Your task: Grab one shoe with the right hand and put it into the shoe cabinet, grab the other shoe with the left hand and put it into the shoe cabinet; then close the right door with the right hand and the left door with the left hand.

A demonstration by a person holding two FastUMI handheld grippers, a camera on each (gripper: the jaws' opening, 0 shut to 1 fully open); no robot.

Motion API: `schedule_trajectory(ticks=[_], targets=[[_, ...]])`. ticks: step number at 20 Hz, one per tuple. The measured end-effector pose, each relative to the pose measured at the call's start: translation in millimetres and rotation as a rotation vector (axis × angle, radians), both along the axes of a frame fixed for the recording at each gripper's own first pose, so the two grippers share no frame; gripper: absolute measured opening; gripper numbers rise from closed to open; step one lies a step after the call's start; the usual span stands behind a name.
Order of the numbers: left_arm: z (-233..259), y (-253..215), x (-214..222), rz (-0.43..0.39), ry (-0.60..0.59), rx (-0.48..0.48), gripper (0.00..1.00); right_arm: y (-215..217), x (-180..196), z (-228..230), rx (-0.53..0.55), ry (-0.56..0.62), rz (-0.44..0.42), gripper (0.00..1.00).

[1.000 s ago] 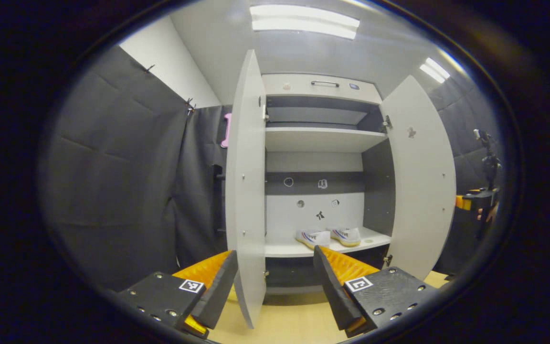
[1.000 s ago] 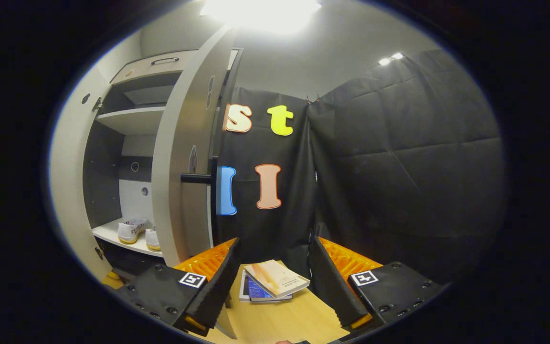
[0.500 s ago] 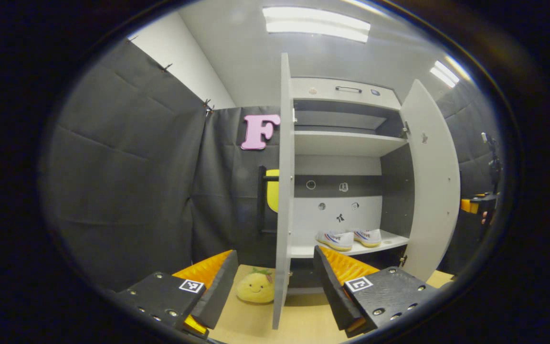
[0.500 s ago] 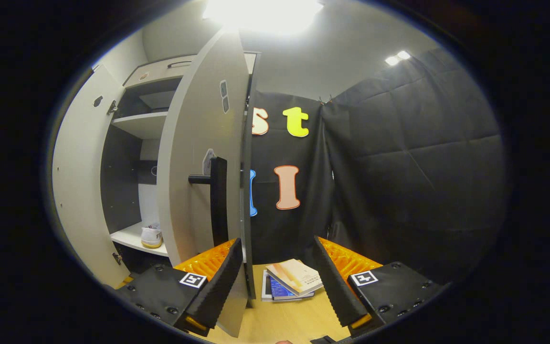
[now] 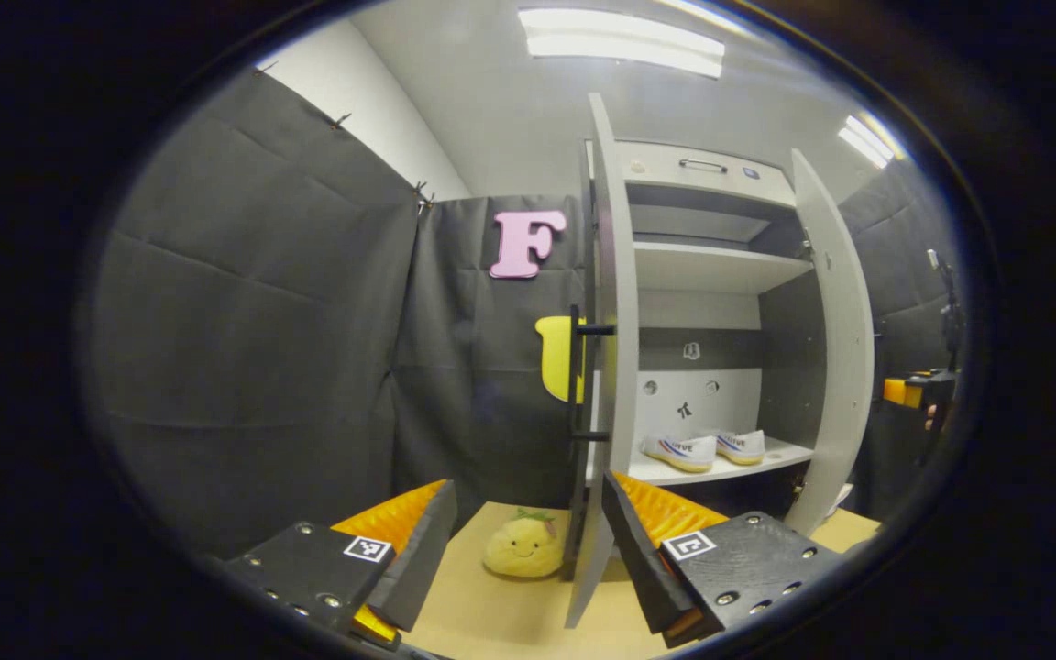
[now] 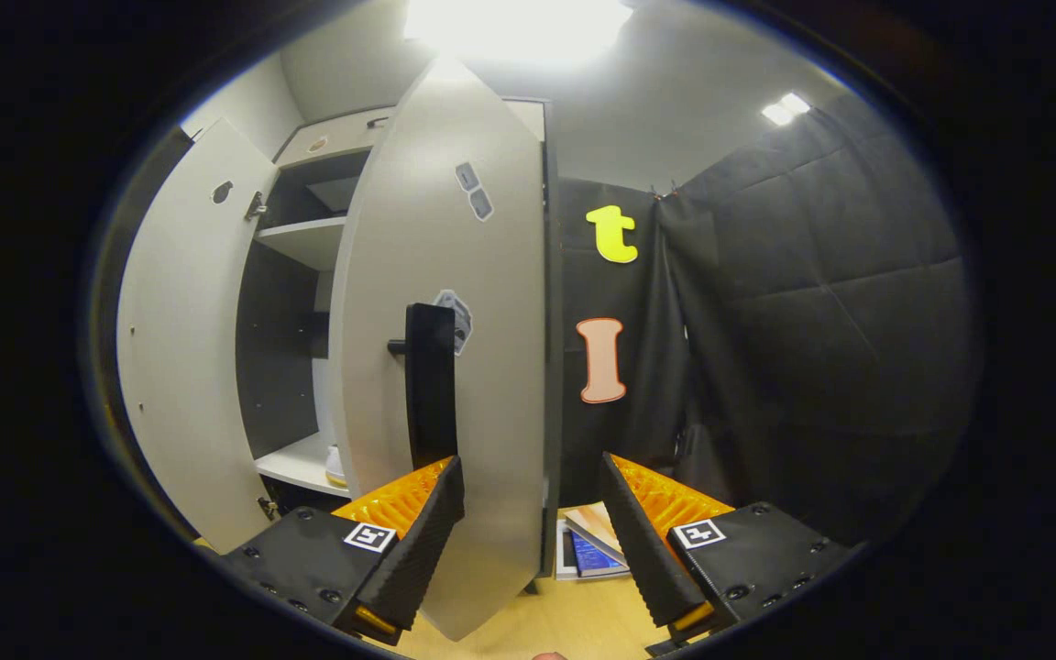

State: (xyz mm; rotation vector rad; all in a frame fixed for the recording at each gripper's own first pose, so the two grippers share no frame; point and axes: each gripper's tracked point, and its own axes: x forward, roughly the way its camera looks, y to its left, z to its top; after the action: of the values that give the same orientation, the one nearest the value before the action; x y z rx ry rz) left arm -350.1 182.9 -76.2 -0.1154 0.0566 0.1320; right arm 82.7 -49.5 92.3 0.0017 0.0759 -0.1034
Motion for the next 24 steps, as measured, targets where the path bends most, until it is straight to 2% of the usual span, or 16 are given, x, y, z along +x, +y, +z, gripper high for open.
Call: schedule_trajectory(ticks=[1, 5, 6, 10, 16, 20, 24], targets=[[-1.2, 5.4, 1.3, 0.005, 0.004, -0.005, 0.91, 4.2, 0.6, -1.2, 0.002, -0.003, 0.015, 0.94], [-0.9, 30.2, 11.3, 0.041, 0.016, 0.000, 0.91, 8.9, -0.4, -1.8, 0.014, -0.011, 0.005, 0.99], [0.7, 35.7, 16.6, 0.047, 0.016, 0.003, 0.91, 9.2, -1.2, -1.2, 0.017, -0.013, 0.004, 0.96], [5.4, 50.2, 48.3, 0.064, 0.010, 0.003, 0.91, -3.2, -12.8, -3.3, 0.005, -0.011, -0.034, 0.98], [8.6, 41.0, 87.3, 0.027, 0.019, -0.020, 0.91, -46.8, -37.5, -5.1, -0.010, -0.008, -0.138, 0.96], [5.8, 34.4, 96.4, 0.038, 0.032, -0.015, 0.91, -74.1, -48.2, -6.1, 0.001, -0.008, -0.187, 0.97], [6.8, 29.6, 96.8, 0.045, 0.032, 0.010, 0.91, -92.9, -50.8, -11.9, -0.001, 0.004, -0.195, 0.96]])
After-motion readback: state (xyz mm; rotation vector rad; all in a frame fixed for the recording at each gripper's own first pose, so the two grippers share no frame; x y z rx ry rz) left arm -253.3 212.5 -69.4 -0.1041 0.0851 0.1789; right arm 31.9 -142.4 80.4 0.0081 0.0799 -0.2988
